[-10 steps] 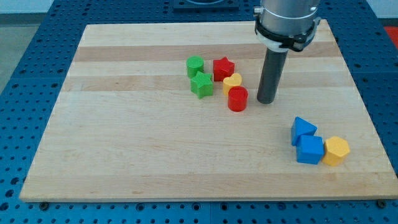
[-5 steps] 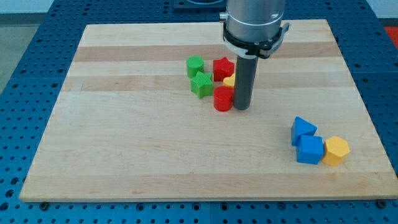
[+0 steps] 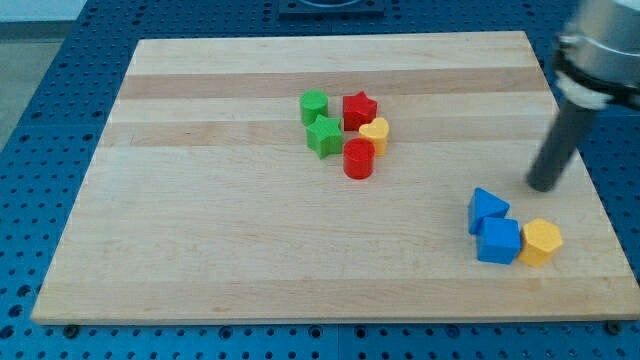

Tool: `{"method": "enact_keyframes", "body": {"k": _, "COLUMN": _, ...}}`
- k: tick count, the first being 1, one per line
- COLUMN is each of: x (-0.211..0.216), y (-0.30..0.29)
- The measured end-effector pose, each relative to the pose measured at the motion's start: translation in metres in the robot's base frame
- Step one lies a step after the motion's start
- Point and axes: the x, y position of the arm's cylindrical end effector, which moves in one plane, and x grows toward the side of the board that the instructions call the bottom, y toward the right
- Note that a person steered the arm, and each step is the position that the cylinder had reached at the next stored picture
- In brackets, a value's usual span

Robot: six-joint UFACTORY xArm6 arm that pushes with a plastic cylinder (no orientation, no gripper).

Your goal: Slide the red circle to the group of the blocks

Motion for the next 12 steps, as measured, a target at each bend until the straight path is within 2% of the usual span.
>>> {"method": "enact_keyframes", "body": {"k": 1, "x": 0.040, "y": 0.034}}
{"method": "enact_keyframes", "body": {"k": 2, "x": 0.073, "y": 0.037}}
{"method": "enact_keyframes", "body": {"k": 3, "x": 0.089, "y": 0.034}}
{"method": "enact_keyframes", "body": {"k": 8, "x": 0.089, "y": -0.089}}
{"method": "enact_keyframes", "body": {"k": 12, "x": 0.055, "y": -0.136}}
